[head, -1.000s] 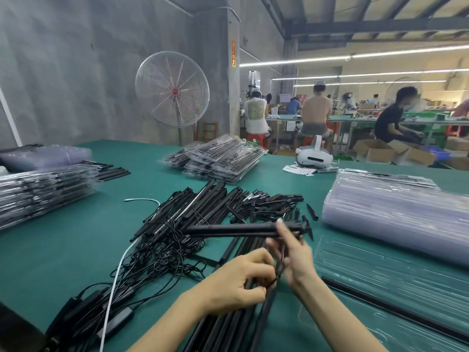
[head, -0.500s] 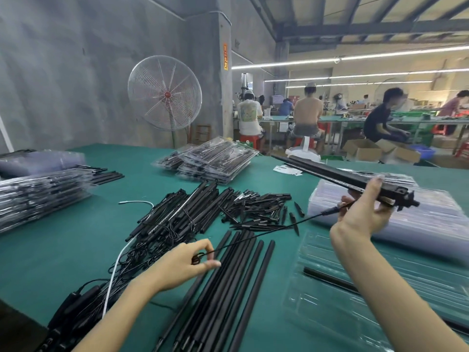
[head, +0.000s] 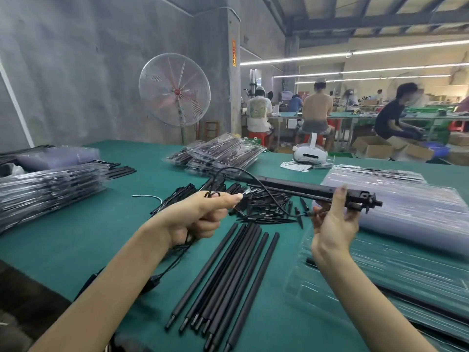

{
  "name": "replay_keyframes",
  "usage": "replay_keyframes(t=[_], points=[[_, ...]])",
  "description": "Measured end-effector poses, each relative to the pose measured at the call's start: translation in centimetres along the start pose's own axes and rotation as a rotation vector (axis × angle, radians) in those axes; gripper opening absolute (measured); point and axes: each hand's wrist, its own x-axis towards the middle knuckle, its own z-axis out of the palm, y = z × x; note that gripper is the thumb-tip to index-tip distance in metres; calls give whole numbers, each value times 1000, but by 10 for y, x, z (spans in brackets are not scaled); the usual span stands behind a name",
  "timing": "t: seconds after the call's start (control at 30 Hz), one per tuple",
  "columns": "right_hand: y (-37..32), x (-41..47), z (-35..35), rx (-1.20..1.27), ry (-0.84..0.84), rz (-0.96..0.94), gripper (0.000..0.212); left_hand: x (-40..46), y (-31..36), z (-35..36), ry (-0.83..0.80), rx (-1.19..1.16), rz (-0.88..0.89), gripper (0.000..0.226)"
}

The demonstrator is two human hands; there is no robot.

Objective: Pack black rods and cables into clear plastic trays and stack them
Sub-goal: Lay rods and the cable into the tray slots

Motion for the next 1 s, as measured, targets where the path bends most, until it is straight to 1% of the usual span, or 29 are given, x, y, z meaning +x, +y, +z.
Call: replay_keyframes(t=[0.07,0.1,0.17,0.2,0.3,0.33,0.43,0.47,0.53,0.6,0.67,0.73,0.83,0.93,1.0], points=[[-2,-5,-3,-28,-33,-20,24,0,0,-2,-70,-195,-82,20],[-4,-8,-4,-41,-52,-37,24,0,-1,-3,-97,-250,-106,20],[-7,-13,-3,-62,-87,-62,22,0,-7,-3,-146,-251,-123,21],[-7,-16,-3,-58,-105,-67,20,1,-11,-3,-156,-178,-114,23],[-9,-23,-2,10,-153,-34,14,0,-28,-12,-122,267,-15,31],[-10,-23,-2,30,-155,-14,14,-2,-34,-18,-122,332,7,39],[-14,-21,-2,84,-99,9,15,-12,-54,-41,-253,285,6,74],[-16,-19,-1,102,-71,-8,16,-15,-60,-48,-288,332,-2,83],[-18,-16,1,105,-23,-63,19,-19,-75,-59,-305,552,-50,90],[-21,-13,3,85,11,-93,23,-21,-92,-64,-291,867,-117,80],[-21,-10,5,95,49,-90,27,-20,-110,-62,-299,1160,-144,58],[-19,-8,4,104,74,-82,28,-18,-126,-58,-253,1352,-197,42],[-11,-13,-5,20,-1,-73,27,-11,-134,-55,-143,1474,-223,31],[0,-21,-13,-61,-71,-70,22,-7,-135,-56,-90,1578,-121,25],[7,-27,-13,-92,-111,-101,18,-7,-135,-61,0,1611,-40,26]])
